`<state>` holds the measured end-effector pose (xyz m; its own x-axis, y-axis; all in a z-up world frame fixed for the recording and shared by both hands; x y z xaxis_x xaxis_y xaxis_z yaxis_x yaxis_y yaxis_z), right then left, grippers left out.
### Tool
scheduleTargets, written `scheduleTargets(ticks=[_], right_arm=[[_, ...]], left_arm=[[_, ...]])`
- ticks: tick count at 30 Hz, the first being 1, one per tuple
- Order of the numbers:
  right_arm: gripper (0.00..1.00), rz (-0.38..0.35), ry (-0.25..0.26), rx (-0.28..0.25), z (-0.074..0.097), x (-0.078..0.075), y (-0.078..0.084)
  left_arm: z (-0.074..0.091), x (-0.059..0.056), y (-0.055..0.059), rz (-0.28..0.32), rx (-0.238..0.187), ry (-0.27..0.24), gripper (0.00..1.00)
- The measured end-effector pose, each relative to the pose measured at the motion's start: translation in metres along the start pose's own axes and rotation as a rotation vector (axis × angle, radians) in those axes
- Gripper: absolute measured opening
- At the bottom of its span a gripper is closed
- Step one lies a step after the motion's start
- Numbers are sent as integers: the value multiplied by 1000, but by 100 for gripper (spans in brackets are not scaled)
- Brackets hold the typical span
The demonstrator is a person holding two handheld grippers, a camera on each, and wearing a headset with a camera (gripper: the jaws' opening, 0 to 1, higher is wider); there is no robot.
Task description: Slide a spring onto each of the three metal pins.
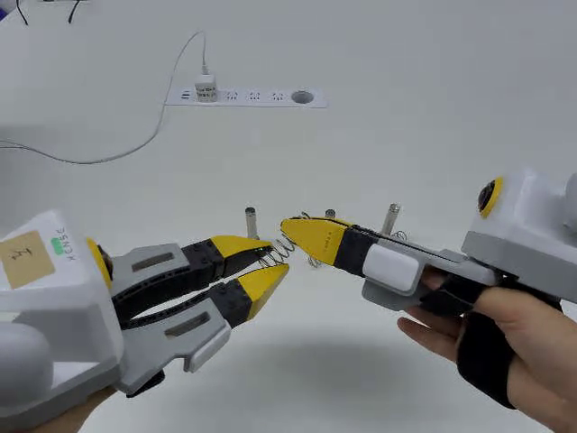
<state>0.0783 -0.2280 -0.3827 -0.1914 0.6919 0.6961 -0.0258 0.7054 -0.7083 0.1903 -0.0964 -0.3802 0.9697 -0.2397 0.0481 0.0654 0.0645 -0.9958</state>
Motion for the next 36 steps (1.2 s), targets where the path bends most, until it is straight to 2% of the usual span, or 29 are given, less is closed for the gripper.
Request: scheduleTargets(ticks=[4, 7, 14, 23, 31, 36], right_arm=[[11, 41, 2, -8, -1, 1, -2], [11, 67, 12, -20, -2, 0, -6], [11, 193, 42, -16, -6, -4, -13], [11, 447, 81, 36, -18, -11, -22], [11, 600, 103, 88, -33, -20, -24], [11, 651, 110, 107, -43, -28, -23]], left_arm=[[1, 1, 1, 8, 13, -12, 11], [3, 2, 3, 4, 33, -17, 16], [9, 0, 10, 15, 77, -49, 27], [17, 3, 21, 56, 111, -106, 41], [21, 5, 26, 59, 138, -144, 54], [22, 5, 30, 71, 151, -163, 62]])
Point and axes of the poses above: the centre of the closed fingertips' face, and the gripper's own axes: z roughly backward along the fingers, x roughly to its left, y roughly out of its underside, the point moved 10 cm from there along z, roughly backward along the fingers, and after that the axes turned 8 degrees about -x, right-handed, at the moved point
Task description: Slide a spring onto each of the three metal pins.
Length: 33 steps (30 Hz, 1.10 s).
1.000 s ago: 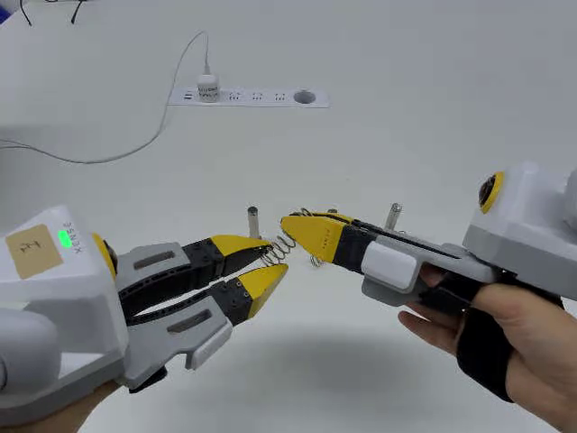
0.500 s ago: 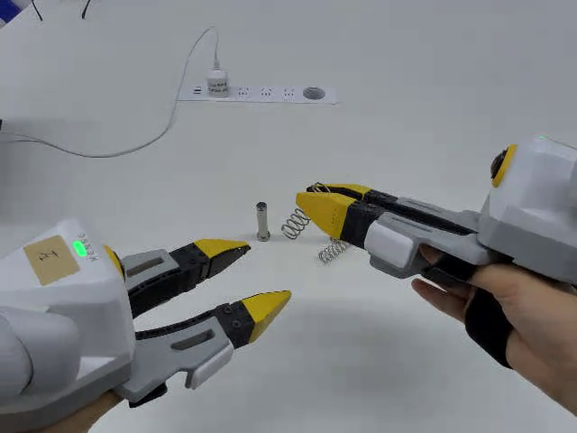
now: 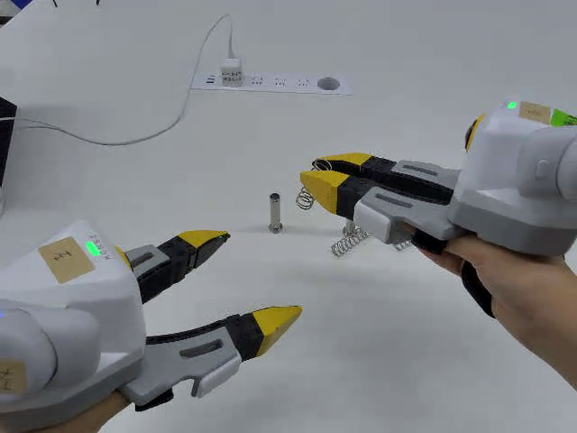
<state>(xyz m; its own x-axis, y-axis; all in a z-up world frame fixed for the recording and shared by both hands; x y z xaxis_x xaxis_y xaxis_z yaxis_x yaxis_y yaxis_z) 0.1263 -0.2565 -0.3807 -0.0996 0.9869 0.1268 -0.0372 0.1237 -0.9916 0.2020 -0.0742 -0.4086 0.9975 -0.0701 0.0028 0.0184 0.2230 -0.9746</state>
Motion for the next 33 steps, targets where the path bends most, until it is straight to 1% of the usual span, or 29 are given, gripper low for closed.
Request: scheduleTargets(ticks=[3, 9, 12, 16, 22, 33], right_arm=[[11, 24, 4, 9, -6, -3, 3], [11, 36, 12, 23, -16, -8, 10], [11, 52, 20, 38, -23, -11, 14], [12, 57, 27, 43, -30, -15, 19], [12, 86, 31, 57, -42, -19, 25], [12, 96, 31, 75, -52, -24, 33]], left_arm=[[0, 1, 2, 7, 6, -8, 67], [-1, 2, 7, 13, 17, -21, 74], [-1, 3, 9, 23, 20, -28, 77], [-1, 4, 12, 29, 29, -32, 79], [-2, 5, 16, 34, 39, -33, 84], [-4, 6, 19, 53, 41, -38, 94]])
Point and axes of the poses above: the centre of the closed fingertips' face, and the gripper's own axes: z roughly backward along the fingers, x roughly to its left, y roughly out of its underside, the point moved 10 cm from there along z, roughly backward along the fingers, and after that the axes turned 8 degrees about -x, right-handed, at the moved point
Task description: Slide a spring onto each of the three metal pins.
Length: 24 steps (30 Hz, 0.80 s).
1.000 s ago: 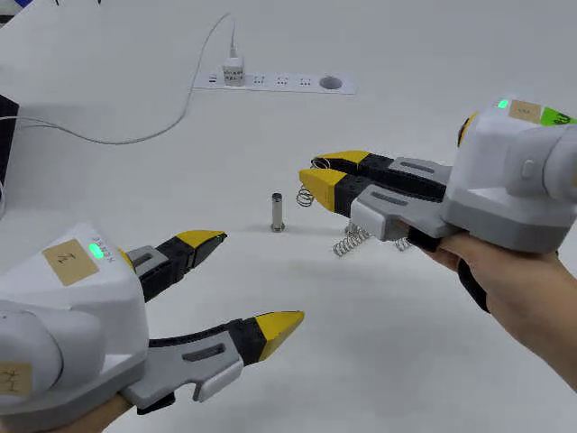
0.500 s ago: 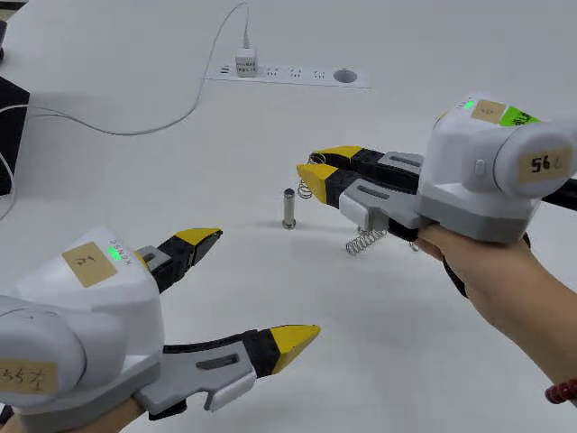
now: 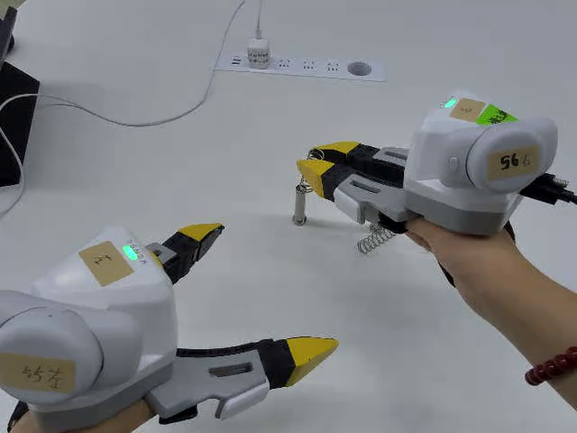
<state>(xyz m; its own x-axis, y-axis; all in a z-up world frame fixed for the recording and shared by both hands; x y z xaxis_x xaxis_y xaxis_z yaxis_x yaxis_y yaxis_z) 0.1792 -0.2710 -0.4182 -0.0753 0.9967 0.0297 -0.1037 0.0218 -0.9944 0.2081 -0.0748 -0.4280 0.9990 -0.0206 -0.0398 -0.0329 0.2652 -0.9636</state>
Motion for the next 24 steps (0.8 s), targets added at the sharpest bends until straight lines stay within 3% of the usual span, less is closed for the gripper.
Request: scheduleTargets(ticks=[11, 24], right_arm=[[12, 20, -8, 19, -7, 4, 4], [12, 64, -10, 84, -13, 9, 21]], left_arm=[[-1, 0, 1, 5, 2, 2, 98], [-1, 1, 1, 2, 5, -4, 97]])
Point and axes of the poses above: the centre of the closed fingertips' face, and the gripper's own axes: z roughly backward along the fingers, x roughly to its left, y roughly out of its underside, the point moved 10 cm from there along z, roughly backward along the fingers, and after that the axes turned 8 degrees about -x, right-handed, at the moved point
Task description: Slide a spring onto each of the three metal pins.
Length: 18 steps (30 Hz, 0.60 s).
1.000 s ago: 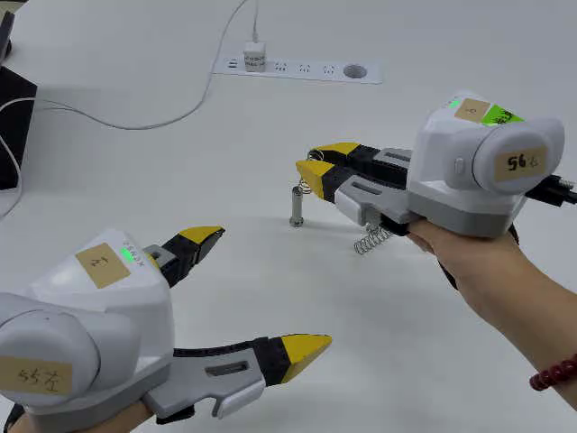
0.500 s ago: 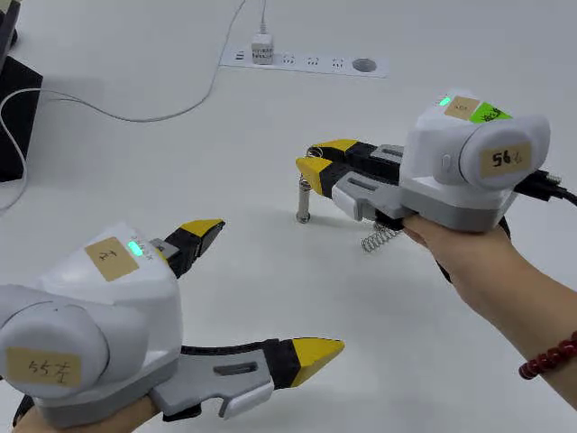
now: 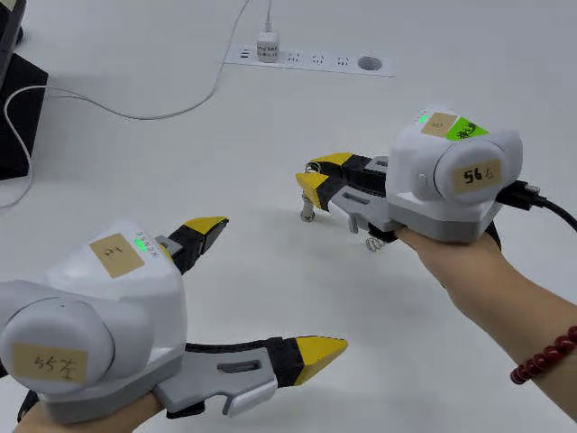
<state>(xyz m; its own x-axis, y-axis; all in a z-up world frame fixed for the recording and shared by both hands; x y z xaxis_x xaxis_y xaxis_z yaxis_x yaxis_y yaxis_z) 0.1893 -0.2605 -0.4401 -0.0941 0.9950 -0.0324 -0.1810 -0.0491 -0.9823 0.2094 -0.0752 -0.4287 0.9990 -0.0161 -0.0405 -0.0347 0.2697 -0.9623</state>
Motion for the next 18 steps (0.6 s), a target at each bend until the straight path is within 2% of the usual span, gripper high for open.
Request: scheduleTargets(ticks=[18], right_arm=[[12, -18, 22, 60, -6, 0, 18]], left_arm=[[0, 2, 0, -3, 1, -7, 96]])
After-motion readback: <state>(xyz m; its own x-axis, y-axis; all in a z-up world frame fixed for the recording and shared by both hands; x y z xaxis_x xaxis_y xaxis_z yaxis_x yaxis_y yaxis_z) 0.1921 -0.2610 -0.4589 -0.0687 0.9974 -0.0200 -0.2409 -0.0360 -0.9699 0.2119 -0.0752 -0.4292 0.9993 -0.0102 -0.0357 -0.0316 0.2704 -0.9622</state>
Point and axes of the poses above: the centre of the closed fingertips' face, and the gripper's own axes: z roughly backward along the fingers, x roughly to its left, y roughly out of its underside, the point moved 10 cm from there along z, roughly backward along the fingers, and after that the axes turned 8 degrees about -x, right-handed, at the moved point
